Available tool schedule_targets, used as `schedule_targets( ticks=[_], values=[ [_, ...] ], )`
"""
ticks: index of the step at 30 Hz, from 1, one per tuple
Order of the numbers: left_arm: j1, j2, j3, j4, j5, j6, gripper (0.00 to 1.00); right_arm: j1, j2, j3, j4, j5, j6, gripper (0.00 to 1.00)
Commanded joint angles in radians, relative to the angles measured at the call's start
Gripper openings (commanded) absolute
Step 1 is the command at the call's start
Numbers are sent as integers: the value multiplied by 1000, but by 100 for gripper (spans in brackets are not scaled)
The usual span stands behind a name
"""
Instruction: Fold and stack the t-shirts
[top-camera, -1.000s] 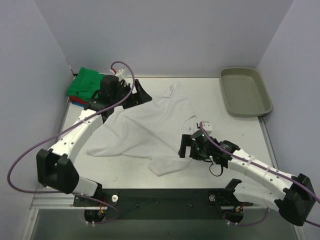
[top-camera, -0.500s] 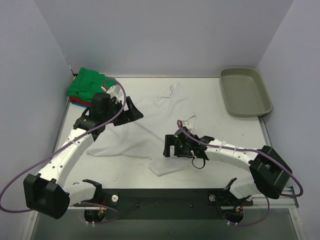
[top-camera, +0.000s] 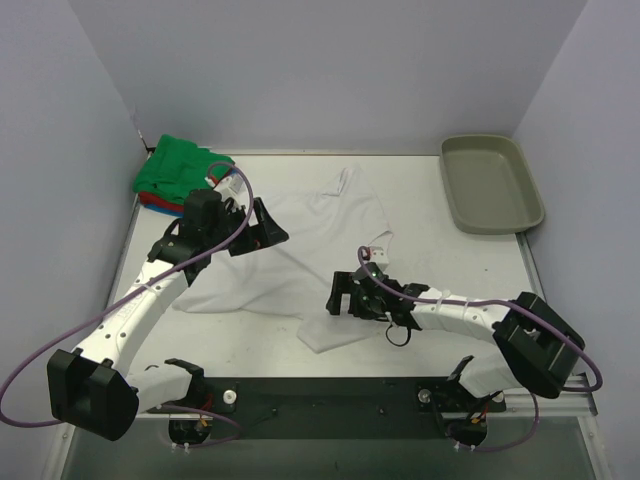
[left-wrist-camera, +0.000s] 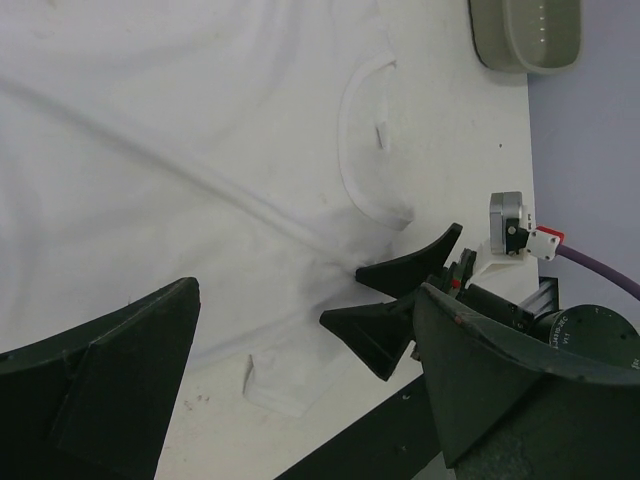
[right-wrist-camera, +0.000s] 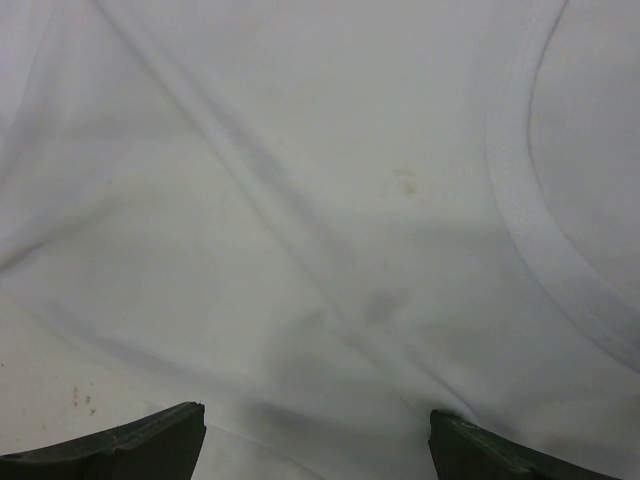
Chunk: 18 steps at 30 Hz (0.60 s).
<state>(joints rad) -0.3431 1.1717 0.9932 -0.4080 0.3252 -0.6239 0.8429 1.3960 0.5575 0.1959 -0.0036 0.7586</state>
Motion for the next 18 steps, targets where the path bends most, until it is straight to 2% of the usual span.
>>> schedule_targets(
  ticks=[1,5,9,13,18],
  values=[
    [0,-21,-16,63,46,-8,98,-1,-18,-117,-311,154,79,99],
    [-10,-41,-39,69,43,-10,97,2,-150,-152,-424,180,132,99],
    [-23,-58,-53,54,25,-3,97,-1,-355,-174,-559,211,160,99],
    [-51,-82,-76,51,17,-8,97,-4,-457,-153,-670,224,157,100],
    [-86,-99,-94,14,-31,12,97,-2,-537,-131,-713,240,154,100]
  ],
)
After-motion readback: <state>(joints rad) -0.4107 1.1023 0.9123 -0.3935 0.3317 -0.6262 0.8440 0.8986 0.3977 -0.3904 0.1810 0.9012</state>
